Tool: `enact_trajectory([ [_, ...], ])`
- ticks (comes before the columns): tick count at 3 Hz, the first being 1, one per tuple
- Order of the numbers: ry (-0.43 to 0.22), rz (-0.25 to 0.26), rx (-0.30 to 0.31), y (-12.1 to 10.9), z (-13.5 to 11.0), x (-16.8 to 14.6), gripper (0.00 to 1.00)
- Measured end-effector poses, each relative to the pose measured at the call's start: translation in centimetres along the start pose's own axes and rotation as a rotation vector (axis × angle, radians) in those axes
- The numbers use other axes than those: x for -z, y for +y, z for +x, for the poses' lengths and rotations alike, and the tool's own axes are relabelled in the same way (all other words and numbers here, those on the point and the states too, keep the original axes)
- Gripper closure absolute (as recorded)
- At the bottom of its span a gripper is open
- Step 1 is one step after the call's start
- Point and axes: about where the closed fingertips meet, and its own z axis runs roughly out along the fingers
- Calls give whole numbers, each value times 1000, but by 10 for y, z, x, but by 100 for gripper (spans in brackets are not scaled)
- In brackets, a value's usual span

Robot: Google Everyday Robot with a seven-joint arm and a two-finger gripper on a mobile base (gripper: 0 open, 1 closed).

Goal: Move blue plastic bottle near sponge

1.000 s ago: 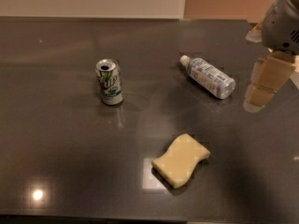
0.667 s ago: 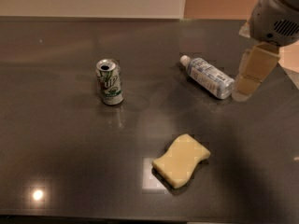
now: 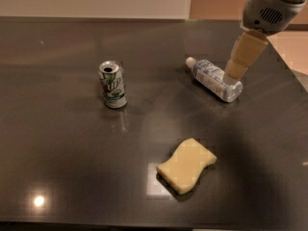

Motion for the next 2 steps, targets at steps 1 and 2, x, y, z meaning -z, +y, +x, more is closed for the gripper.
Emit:
enact_trajectory([
  [1,11,-15,-59,-19,-3,-18,0],
  [2,25,-29,-104,-36,-5,-34,0],
])
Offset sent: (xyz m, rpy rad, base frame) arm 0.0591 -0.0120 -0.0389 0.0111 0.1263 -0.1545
